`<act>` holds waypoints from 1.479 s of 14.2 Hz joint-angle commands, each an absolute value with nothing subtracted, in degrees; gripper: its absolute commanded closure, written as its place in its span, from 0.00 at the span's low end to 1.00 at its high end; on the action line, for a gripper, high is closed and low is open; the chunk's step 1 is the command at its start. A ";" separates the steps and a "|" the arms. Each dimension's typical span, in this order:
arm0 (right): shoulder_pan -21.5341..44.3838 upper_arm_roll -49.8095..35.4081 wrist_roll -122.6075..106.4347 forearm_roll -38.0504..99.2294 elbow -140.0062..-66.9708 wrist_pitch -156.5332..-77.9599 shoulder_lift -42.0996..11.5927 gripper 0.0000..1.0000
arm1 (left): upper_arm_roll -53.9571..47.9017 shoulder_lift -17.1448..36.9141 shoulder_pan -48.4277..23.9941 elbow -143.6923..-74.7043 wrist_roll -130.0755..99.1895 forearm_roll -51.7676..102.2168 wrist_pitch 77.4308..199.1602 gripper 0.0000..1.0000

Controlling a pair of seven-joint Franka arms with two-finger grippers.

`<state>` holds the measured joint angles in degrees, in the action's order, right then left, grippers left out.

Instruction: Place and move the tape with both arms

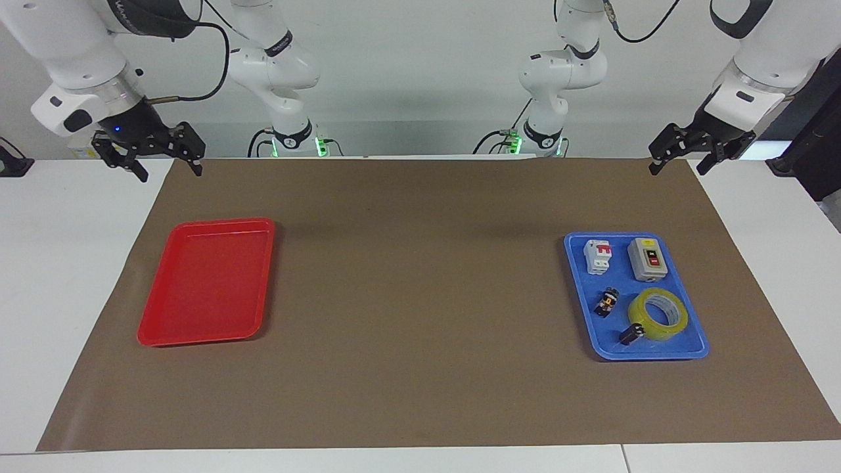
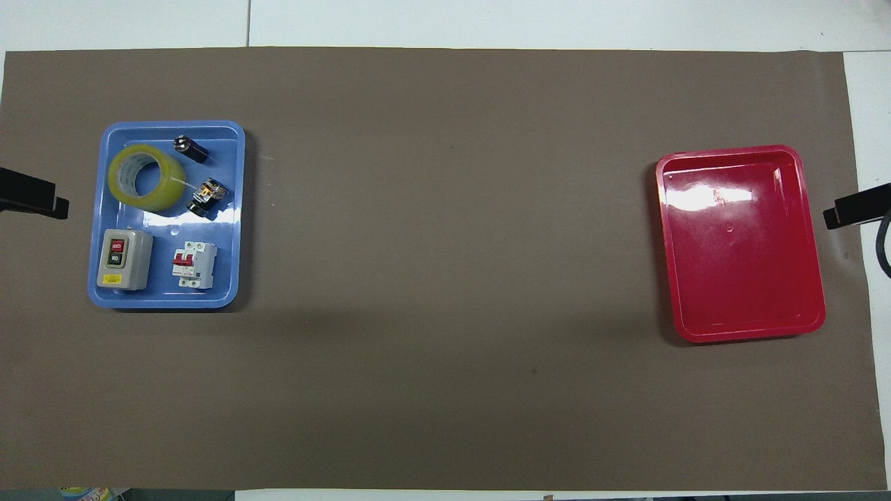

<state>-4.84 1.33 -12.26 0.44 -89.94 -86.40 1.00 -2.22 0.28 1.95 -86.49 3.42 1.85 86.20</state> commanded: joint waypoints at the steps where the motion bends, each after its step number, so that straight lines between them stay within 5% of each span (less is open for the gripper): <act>1: -5.19 1.05 -11.51 1.05 -89.91 -85.96 1.23 0.00 | -2.29 -1.76 2.11 -90.43 3.34 0.97 90.43 0.00; 8: -5.10 1.05 -11.25 1.05 -90.00 -85.96 1.32 0.00 | -2.02 -0.54 4.03 -100.71 6.23 0.97 107.28 0.00; 15: -4.92 0.88 -11.25 1.05 -90.26 -85.96 1.41 0.00 | -2.02 15.27 8.87 -101.60 16.07 0.97 127.94 0.00; 21: -5.01 0.88 -11.25 1.05 -90.26 -85.96 1.41 0.00 | -2.20 22.49 10.89 -101.69 19.25 0.97 135.79 0.05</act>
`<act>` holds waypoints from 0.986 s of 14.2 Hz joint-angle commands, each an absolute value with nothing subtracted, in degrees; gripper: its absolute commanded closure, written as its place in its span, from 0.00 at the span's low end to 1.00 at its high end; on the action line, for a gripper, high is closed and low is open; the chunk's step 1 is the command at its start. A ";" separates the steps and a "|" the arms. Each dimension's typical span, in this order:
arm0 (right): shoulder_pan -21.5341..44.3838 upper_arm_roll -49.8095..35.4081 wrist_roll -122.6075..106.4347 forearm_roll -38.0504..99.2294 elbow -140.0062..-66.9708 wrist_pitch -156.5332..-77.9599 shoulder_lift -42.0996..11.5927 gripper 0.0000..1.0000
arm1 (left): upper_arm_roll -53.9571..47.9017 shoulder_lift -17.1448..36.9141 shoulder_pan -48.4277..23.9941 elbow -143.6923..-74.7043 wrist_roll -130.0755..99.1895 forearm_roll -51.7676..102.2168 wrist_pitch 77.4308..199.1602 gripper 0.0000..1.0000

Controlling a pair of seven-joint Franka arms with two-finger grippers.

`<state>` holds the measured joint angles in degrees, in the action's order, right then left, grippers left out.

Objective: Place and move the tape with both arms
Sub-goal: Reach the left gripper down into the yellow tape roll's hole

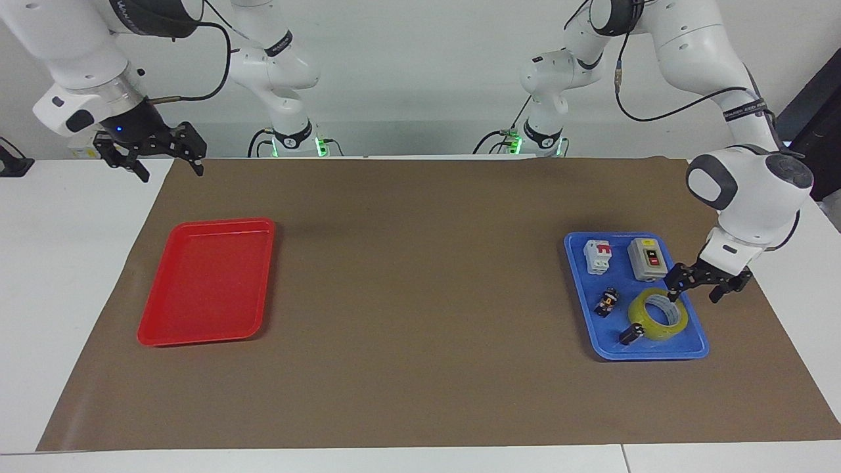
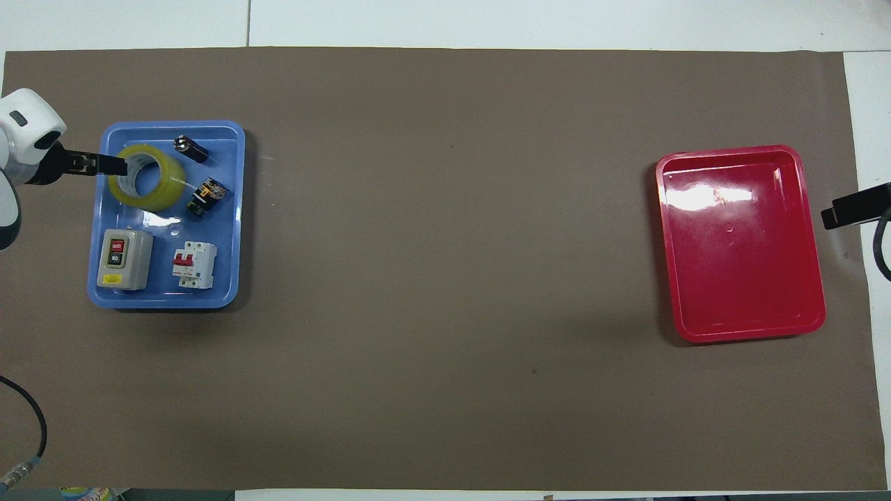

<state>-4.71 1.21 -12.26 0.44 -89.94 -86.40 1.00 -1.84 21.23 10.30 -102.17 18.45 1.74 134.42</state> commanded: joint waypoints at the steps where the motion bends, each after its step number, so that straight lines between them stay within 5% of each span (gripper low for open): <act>1: -4.92 0.88 -11.25 1.05 -90.26 -85.96 1.41 0.00 | -2.20 23.20 10.81 -101.69 19.16 0.97 135.79 0.06; 12: -5.01 0.88 -11.34 1.05 -90.26 -85.87 1.41 0.00 | -2.20 26.89 9.14 -104.15 18.55 1.05 141.85 0.09; 14: -5.01 0.88 -11.34 1.06 -90.26 -85.78 1.41 0.00 | -2.20 26.89 9.14 -105.11 18.54 1.05 142.82 0.19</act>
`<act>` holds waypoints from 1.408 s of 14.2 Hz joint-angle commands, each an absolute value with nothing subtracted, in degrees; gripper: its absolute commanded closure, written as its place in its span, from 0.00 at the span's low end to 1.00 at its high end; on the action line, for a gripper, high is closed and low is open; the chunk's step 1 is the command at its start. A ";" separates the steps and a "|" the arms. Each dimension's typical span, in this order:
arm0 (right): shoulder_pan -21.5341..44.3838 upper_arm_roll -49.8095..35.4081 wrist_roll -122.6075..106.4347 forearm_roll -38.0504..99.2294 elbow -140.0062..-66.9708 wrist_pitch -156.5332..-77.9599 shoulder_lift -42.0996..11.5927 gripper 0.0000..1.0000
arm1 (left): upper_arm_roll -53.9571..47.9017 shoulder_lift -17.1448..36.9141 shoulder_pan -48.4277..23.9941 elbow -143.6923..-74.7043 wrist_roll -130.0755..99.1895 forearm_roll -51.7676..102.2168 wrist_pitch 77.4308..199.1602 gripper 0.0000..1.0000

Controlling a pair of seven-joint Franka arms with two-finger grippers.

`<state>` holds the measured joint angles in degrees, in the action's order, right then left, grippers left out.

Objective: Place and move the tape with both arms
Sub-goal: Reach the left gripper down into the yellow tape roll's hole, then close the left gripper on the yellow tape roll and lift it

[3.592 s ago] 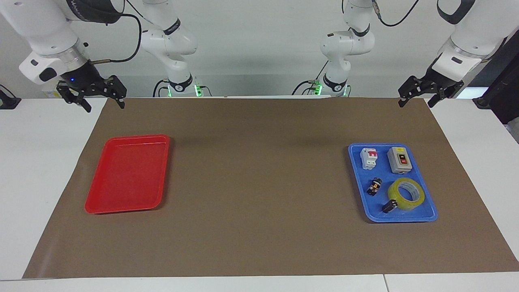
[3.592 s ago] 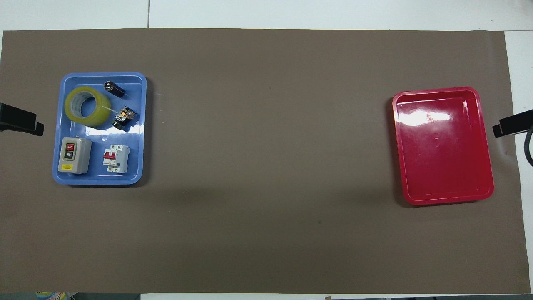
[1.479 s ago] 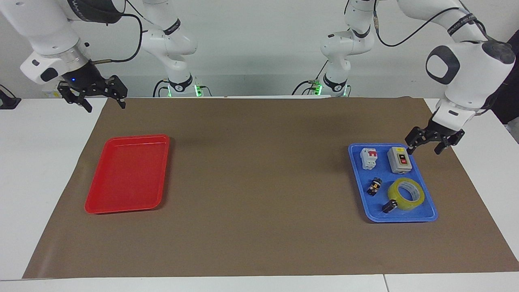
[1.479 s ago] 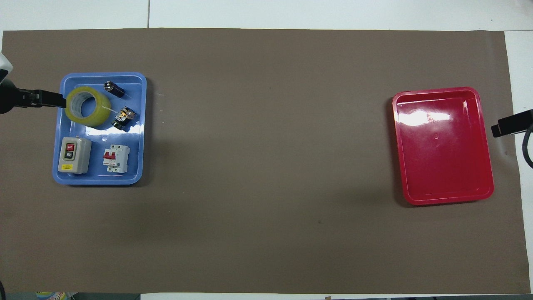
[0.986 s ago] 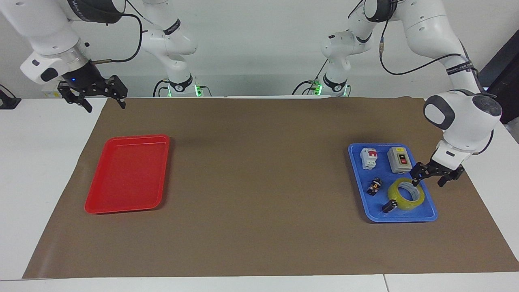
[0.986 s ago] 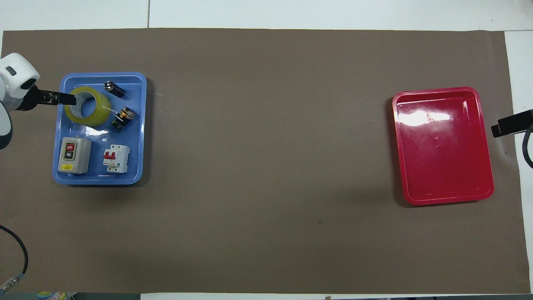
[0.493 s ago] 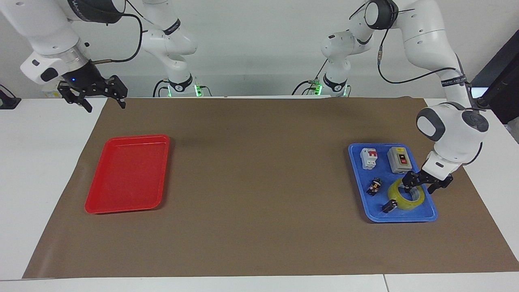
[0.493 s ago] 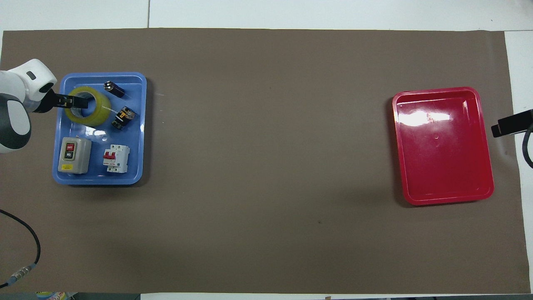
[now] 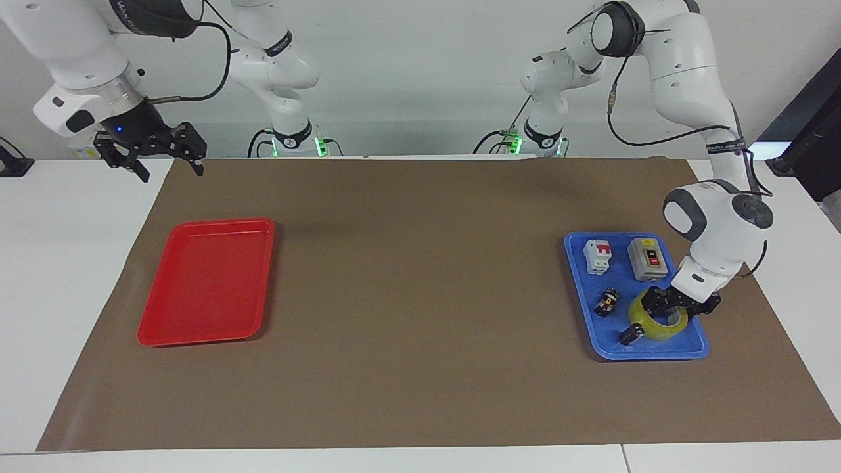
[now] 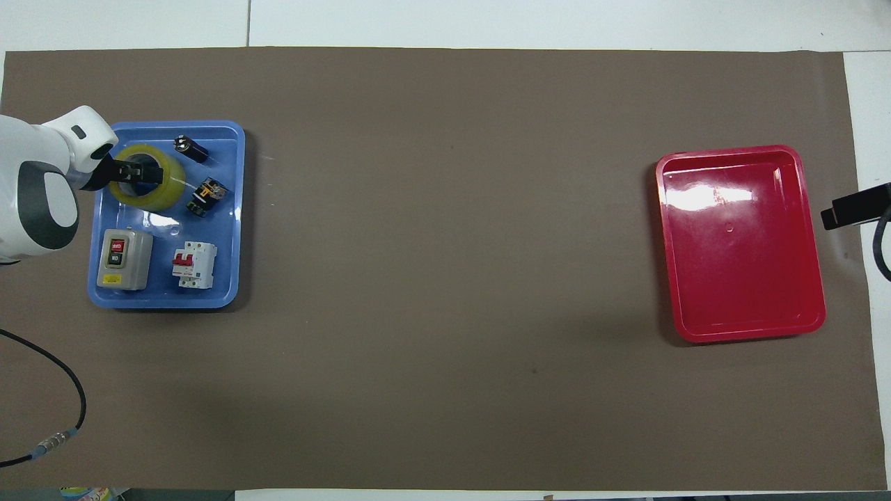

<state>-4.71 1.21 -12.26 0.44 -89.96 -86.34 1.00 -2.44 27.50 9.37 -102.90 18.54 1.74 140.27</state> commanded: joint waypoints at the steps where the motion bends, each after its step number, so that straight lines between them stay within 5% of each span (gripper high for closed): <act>1: -5.01 0.97 -11.34 1.05 -90.26 -85.78 1.41 0.00 | -2.20 26.89 9.14 -105.29 18.54 1.05 142.82 0.42; 2: -5.01 0.88 -11.42 1.05 -90.26 -85.69 1.41 0.00 | -2.20 26.89 9.31 -105.12 18.63 1.05 142.56 0.96; 3: -5.01 0.88 -11.43 1.05 -90.26 -85.61 1.41 0.00 | -2.20 26.89 9.14 -104.94 18.63 1.05 142.56 1.00; 9: -5.01 0.88 -11.34 1.14 -90.26 -85.61 1.41 0.00 | -2.11 23.83 9.84 -103.80 18.63 1.14 138.54 1.00; 15: -5.01 0.88 -11.78 1.23 -90.26 -84.38 1.49 0.00 | -1.76 12.24 8.97 -102.83 16.80 0.97 124.13 1.00; 20: -5.45 0.97 -11.78 1.14 -90.62 -84.11 1.58 0.00 | -2.20 11.86 -6.91 -103.62 -10.57 -8.24 123.57 1.00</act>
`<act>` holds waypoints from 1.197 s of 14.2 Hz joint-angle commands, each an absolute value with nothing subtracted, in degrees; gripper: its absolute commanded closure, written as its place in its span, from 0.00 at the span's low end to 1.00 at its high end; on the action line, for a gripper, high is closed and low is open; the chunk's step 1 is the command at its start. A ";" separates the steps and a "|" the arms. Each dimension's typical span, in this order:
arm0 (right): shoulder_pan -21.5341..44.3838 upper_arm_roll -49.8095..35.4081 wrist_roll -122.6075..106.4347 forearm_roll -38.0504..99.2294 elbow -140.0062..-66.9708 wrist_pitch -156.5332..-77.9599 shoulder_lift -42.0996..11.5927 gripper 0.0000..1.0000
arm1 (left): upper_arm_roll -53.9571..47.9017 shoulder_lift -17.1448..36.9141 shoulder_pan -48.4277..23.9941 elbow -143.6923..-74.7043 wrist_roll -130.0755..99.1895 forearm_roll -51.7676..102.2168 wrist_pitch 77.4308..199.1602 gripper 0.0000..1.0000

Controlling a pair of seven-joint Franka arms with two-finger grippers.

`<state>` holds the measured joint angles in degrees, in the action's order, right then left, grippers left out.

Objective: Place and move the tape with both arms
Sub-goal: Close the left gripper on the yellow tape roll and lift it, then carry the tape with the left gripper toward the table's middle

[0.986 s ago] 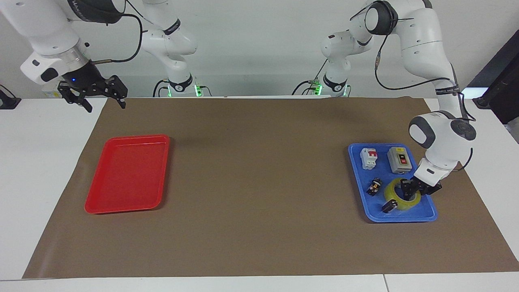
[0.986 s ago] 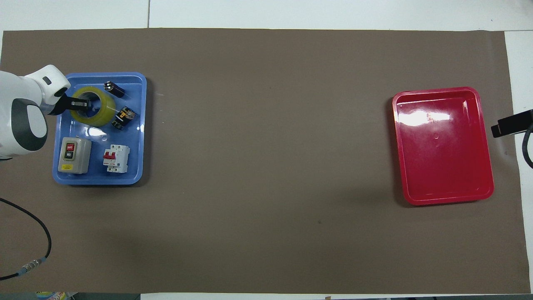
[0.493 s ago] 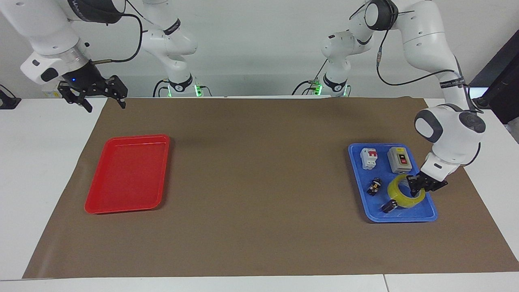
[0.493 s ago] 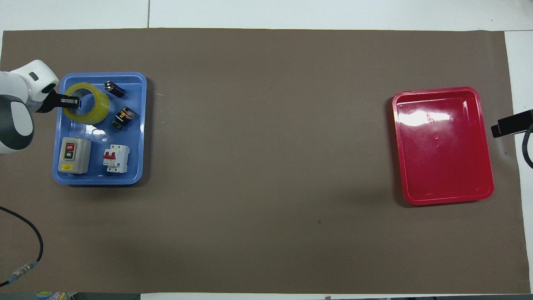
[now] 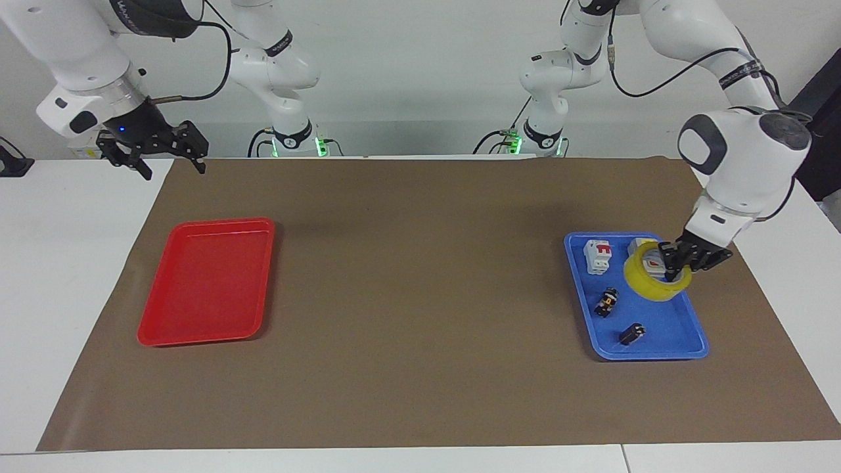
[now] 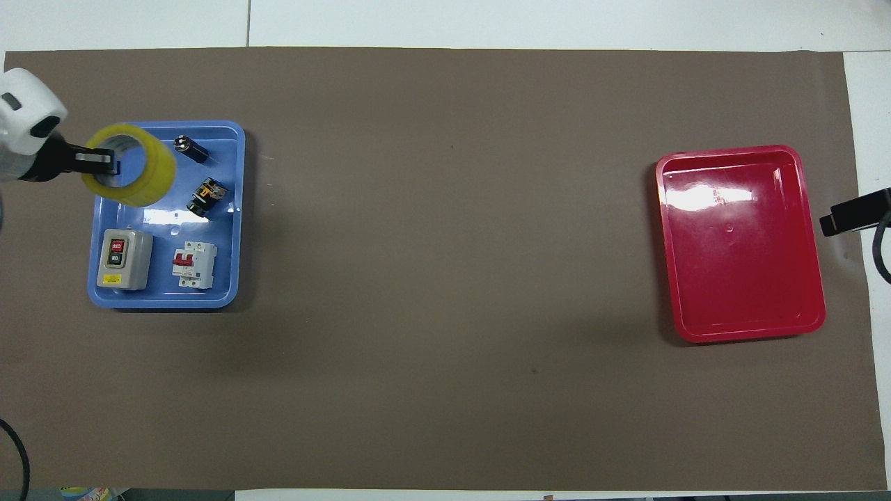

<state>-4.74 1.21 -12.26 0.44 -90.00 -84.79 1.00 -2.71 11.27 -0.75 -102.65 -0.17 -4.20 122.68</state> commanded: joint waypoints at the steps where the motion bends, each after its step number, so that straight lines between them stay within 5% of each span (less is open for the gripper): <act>1: -5.71 1.14 -11.78 1.23 -90.62 -83.68 1.58 0.00 | -2.11 13.00 -10.25 -103.45 -16.03 -8.52 124.62 1.00; 8: -5.89 1.58 -11.16 1.23 -92.63 -83.84 2.63 0.00 | -2.20 14.59 -26.53 -103.62 -40.59 -8.61 126.04 1.00; 17: -5.62 1.49 -11.16 1.23 -93.34 -84.29 2.81 0.00 | -2.29 19.59 -32.17 -104.50 -47.90 -8.53 130.33 1.00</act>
<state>-4.92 1.96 -12.25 0.44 -91.48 -83.20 1.43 -3.15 18.47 -30.62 -104.30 -45.36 -7.45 127.69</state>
